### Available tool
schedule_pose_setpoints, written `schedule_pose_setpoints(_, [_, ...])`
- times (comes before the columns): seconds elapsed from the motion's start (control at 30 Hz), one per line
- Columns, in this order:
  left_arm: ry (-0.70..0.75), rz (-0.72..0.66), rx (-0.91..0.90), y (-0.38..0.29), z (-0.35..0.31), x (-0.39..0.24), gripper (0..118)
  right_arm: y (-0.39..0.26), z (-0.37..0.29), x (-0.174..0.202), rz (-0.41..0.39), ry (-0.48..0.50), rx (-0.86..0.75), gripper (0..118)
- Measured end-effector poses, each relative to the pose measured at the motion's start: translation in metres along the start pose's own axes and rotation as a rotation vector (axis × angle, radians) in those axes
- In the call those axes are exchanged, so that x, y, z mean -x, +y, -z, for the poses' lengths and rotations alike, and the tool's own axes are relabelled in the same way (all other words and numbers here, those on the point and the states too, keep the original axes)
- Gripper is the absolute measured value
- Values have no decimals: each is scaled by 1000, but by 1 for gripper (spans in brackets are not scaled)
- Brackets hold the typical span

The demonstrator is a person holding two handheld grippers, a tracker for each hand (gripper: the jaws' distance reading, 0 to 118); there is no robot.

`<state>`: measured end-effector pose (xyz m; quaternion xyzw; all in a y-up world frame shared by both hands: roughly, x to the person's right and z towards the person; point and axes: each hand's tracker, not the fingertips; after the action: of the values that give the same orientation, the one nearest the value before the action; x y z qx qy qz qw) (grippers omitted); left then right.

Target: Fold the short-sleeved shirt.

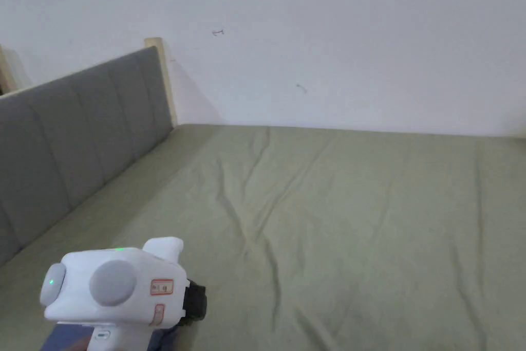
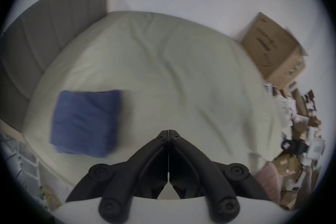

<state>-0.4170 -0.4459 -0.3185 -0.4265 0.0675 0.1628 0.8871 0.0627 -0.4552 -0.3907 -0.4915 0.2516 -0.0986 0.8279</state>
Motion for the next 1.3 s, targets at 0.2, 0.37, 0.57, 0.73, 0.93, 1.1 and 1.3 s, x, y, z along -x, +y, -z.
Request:
schedule_pose_setpoints(0.2, [-185, 92, -295, -25, -44, -112, 0, 26, -43, 11, -62, -7, -183, 0])
schedule_pose_setpoints(0.37, [-138, 169, -699, -46, -78, -162, 0, 16, -81, 24, -167, -40, -601, 0])
schedule_pose_setpoints(0.57, [72, 319, -915, -96, -81, -196, 0, -26, -78, 23, -367, -242, -1037, 0])
schedule_pose_setpoints(0.73, [114, 314, -960, -107, -91, -204, 0, -32, -85, 20, -252, -251, -989, 0])
schedule_pose_setpoints(0.93, [103, 262, -991, -104, -102, -202, 118, -33, -93, 21, -236, -311, -973, 107])
schedule_pose_setpoints(1.1, [87, 267, -1005, -97, -117, -203, 118, -36, -97, 27, -265, -309, -986, 112])
schedule_pose_setpoints(1.3, [102, 264, -967, -105, -110, -207, 118, -39, -98, 31, -227, -279, -993, 112])
